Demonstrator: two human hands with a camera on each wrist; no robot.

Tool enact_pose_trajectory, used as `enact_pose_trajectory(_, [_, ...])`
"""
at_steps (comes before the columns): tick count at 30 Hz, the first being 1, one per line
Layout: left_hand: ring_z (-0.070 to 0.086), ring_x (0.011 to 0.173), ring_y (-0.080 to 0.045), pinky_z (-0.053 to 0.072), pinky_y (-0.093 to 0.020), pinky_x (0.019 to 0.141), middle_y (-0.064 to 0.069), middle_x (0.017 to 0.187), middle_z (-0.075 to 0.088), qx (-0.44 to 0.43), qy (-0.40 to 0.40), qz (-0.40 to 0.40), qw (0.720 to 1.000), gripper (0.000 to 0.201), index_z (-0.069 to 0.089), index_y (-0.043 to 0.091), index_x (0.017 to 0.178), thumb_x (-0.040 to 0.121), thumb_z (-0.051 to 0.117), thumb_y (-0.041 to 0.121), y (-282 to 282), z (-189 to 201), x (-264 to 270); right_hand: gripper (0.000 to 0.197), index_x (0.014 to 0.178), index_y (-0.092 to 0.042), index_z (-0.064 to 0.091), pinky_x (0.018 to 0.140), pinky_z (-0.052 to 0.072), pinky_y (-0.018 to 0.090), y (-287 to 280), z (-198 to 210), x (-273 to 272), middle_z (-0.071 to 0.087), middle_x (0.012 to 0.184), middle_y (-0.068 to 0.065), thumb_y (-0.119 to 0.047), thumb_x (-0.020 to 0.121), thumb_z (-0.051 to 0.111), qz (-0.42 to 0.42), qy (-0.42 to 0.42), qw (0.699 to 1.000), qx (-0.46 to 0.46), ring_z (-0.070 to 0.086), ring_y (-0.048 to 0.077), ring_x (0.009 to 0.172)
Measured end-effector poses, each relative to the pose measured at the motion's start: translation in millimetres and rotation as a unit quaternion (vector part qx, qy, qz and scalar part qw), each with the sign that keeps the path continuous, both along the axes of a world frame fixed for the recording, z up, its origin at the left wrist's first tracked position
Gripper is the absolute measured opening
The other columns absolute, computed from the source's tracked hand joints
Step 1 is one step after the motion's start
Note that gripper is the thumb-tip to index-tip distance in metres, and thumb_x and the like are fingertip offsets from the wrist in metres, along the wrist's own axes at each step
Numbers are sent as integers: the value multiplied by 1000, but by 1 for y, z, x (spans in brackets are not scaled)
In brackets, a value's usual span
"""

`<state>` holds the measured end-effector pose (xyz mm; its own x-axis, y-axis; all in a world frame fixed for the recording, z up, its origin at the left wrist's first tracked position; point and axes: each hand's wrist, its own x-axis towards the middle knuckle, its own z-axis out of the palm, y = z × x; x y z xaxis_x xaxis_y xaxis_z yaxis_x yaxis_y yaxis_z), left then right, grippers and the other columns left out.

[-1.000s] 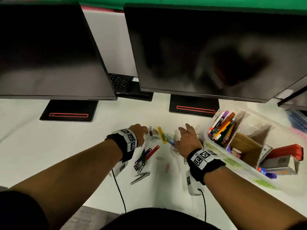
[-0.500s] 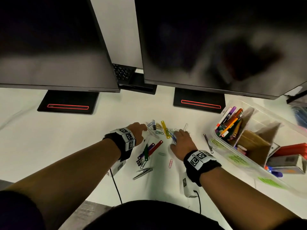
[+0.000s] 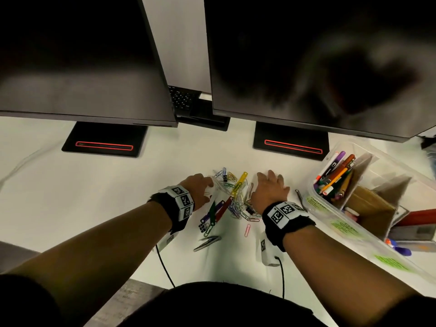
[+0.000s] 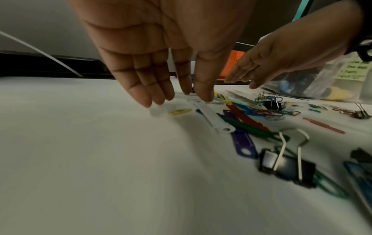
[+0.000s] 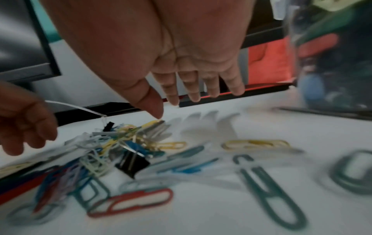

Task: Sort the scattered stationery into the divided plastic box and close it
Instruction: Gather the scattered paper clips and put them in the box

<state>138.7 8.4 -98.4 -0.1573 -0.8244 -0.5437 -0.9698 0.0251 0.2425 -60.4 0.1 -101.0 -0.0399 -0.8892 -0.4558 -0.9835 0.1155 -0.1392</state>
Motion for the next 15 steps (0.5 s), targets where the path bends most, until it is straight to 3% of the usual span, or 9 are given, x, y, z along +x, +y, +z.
enact_pose_trajectory(3, [37,133,-29,33,-37,109,-9,142,37,-6,-4,-25,1000,60,32,19,143,89,58,28,2,-1,-2,68,147,-24,14,114,15,58,1,-5,-19,3,157,8,-26,88,47,-42,35,998,31,-1,39,143])
enact_pose_trajectory(8, [33,135,-30,30,-38,110,-10,145,33,0,-4,-32,999,67,26,17,145,88,59,27,1,-1,-9,61,143,-16,24,113,22,47,7,-12,-38,21,149,20,-26,87,49,-98,6,995,23,23,45,134])
enact_pose_trajectory(11, [32,135,-29,30,-38,110,-10,146,32,6,1,-26,1000,65,27,18,145,89,59,26,0,-1,-11,60,142,-13,25,112,28,45,9,-12,-31,25,147,22,-27,88,48,-90,-1,996,28,28,43,132])
enact_pose_trajectory(15, [34,135,-29,32,-37,110,-9,144,35,11,4,-13,1000,62,30,18,143,89,58,24,0,0,-8,57,143,-9,26,111,29,36,14,-7,-11,26,147,18,-14,90,45,-45,-125,991,29,29,33,135])
